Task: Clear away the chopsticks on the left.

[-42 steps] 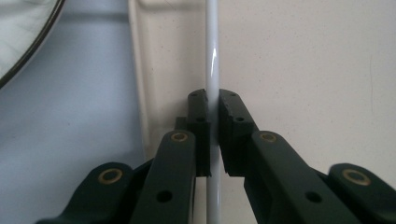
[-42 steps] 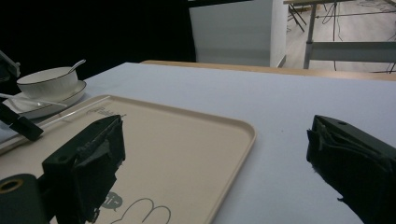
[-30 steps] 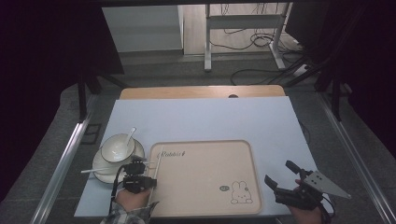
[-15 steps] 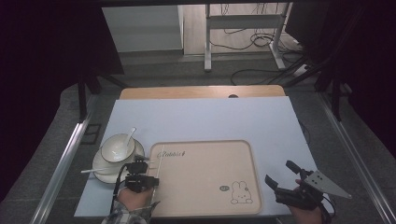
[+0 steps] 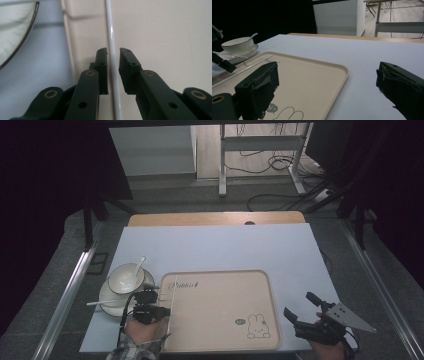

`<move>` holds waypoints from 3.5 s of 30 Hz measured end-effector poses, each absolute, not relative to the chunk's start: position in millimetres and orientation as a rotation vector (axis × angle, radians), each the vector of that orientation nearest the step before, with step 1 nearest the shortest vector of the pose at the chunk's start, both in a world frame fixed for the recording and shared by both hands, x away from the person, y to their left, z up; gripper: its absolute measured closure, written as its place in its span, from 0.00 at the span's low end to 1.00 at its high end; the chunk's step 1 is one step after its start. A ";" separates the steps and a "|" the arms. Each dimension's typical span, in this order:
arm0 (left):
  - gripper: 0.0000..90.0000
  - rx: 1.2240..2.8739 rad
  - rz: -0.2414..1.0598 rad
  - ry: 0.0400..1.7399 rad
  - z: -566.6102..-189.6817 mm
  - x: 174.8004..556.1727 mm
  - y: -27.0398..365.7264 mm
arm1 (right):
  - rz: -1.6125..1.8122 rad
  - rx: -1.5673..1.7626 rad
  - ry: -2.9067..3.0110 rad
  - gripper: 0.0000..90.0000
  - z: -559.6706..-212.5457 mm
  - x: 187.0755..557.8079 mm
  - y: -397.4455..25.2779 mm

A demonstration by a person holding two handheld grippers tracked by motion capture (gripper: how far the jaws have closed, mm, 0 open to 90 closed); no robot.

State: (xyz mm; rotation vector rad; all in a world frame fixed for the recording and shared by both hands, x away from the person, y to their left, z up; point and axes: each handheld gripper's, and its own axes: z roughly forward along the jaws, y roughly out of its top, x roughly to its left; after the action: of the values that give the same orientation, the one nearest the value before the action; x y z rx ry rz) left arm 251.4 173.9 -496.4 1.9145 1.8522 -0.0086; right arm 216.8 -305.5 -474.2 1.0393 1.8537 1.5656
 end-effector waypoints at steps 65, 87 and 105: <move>0.03 2.573 0.165 0.947 -479.3 202.9 246.6 | 1.478 1.033 1.879 0.05 -478.8 218.9 -300.9; 0.04 2.380 0.198 1.319 -466.6 230.3 312.2 | 1.475 1.029 1.889 0.05 -479.5 218.4 -300.1; 0.12 2.428 0.251 1.218 -487.5 252.1 322.3 | 1.472 1.046 1.888 0.05 -481.1 219.4 -301.6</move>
State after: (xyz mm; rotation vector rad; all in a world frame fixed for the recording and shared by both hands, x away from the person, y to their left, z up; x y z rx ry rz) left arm 252.1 322.3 -487.5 2.4280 1.2181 0.2511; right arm 219.4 -301.6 -481.1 1.0460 1.8878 1.4722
